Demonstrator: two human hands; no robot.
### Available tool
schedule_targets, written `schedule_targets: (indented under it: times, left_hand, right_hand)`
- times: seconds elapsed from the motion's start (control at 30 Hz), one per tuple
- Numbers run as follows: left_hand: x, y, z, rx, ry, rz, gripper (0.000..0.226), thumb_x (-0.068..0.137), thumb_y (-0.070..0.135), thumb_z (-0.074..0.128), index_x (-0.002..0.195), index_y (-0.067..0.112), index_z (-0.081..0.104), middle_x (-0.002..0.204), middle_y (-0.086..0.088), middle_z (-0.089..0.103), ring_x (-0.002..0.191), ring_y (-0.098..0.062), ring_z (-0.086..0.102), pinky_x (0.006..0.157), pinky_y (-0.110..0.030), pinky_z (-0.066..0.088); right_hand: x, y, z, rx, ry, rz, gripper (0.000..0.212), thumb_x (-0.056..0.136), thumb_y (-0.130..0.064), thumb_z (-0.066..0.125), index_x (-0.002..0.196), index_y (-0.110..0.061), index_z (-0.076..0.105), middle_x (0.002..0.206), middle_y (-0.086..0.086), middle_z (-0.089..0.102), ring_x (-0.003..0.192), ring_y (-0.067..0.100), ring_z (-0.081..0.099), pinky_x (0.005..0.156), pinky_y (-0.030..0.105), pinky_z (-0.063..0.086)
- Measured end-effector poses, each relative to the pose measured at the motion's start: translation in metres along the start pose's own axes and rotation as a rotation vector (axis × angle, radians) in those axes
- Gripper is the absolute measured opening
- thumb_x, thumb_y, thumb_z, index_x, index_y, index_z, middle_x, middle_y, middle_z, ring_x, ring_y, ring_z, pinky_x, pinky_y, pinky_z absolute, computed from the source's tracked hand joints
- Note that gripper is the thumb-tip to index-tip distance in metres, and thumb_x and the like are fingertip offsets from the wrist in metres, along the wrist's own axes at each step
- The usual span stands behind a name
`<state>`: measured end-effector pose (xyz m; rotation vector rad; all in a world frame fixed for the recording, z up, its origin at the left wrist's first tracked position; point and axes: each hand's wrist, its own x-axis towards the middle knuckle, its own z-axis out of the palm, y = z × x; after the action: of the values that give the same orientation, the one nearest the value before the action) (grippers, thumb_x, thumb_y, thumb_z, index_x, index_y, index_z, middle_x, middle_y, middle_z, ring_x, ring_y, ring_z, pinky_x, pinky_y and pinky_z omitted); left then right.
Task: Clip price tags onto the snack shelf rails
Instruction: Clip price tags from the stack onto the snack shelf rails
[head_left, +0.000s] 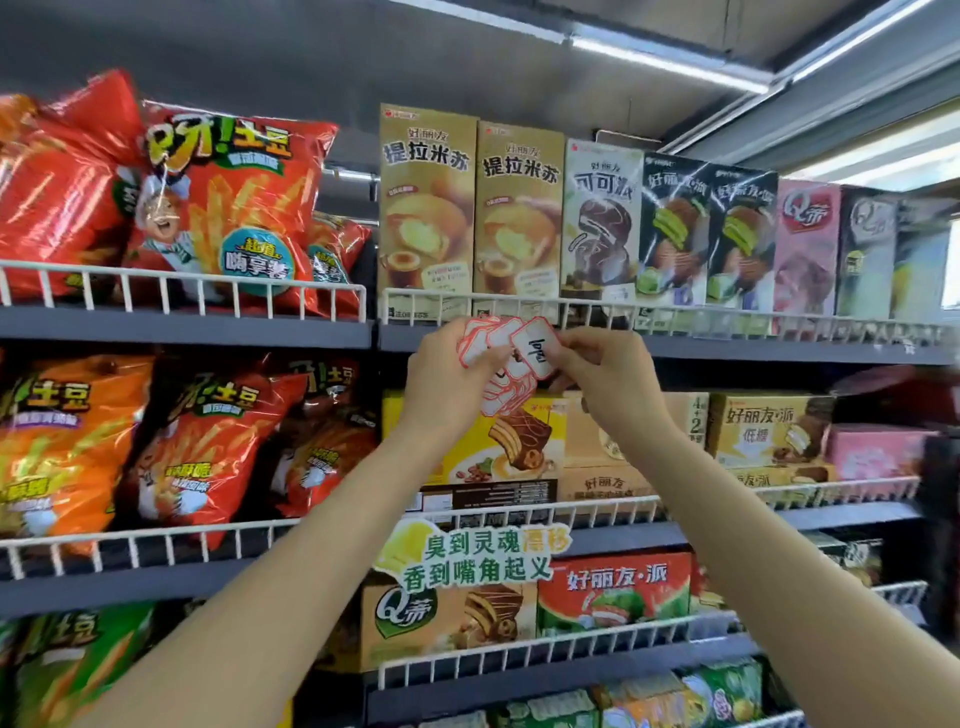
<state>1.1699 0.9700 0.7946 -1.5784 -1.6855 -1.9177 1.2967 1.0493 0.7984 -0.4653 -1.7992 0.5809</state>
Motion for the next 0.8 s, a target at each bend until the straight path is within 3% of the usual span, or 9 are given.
schedule_targets:
  times: [0.13,0.23,0.33,0.43,0.53,0.6,0.8]
  left_hand:
    - [0.004,0.009,0.05,0.023,0.019,0.002,0.022,0.087,0.02,0.063,0.105,0.006,0.063,0.1,-0.009,0.069,0.092,-0.024,0.065,0.08,-0.04,0.054]
    - [0.006,0.019,0.098,0.009,0.021,0.004,0.018,0.088,0.017,0.062,0.104,0.009,0.063,0.097,-0.005,0.068,0.09,-0.02,0.065,0.078,-0.035,0.054]
    - [0.012,0.028,0.15,0.002,0.049,-0.016,0.02,0.087,0.018,0.063,0.103,0.005,0.064,0.097,-0.009,0.07,0.089,-0.022,0.066,0.079,-0.038,0.055]
    - [0.02,0.034,0.202,0.003,0.068,-0.035,0.023,0.087,0.02,0.064,0.102,0.002,0.064,0.096,-0.011,0.07,0.088,-0.024,0.066,0.081,-0.044,0.054]
    - [0.028,0.041,0.243,0.019,0.05,-0.054,0.025,0.087,0.02,0.064,0.108,0.006,0.063,0.103,-0.01,0.069,0.094,-0.023,0.065,0.082,-0.038,0.054]
    - [0.037,0.045,0.263,0.051,0.045,-0.059,0.028,0.087,0.02,0.064,0.112,0.008,0.062,0.107,-0.01,0.068,0.098,-0.024,0.064,0.086,-0.038,0.052]
    - [0.058,0.047,0.292,0.067,0.027,-0.102,0.025,0.086,0.017,0.065,0.109,0.009,0.064,0.106,-0.008,0.069,0.099,-0.023,0.064,0.09,-0.042,0.051]
  right_hand:
    - [0.015,0.034,-0.038,-0.035,0.049,-0.006,0.008,0.091,-0.02,0.058,0.092,-0.017,0.066,0.068,-0.009,0.066,0.044,0.0,0.056,0.045,0.009,0.041]
    - [0.032,0.068,-0.078,-0.078,0.096,0.014,0.013,0.093,-0.019,0.056,0.1,-0.015,0.065,0.078,-0.001,0.07,0.053,0.004,0.061,0.047,0.015,0.045]
    - [0.051,0.105,-0.123,-0.131,0.126,0.011,0.015,0.094,-0.017,0.054,0.097,-0.011,0.066,0.078,0.004,0.07,0.068,0.015,0.065,0.054,0.026,0.048]
    - [0.072,0.137,-0.164,-0.167,0.129,-0.006,0.023,0.093,-0.018,0.053,0.086,-0.001,0.067,0.076,0.018,0.068,0.07,0.031,0.063,0.063,0.039,0.05]
    - [0.09,0.157,-0.194,-0.183,0.117,-0.045,0.028,0.095,-0.018,0.051,0.088,0.004,0.067,0.079,0.019,0.068,0.07,0.034,0.058,0.056,0.029,0.036]
    - [0.099,0.165,-0.207,-0.177,0.105,-0.063,0.024,0.095,-0.016,0.051,0.091,-0.003,0.07,0.078,0.008,0.066,0.072,0.022,0.058,0.059,0.026,0.038]
    - [0.117,0.18,-0.217,-0.111,0.101,-0.099,0.023,0.094,-0.016,0.053,0.092,-0.003,0.072,0.075,0.006,0.066,0.076,0.023,0.063,0.066,0.028,0.045]
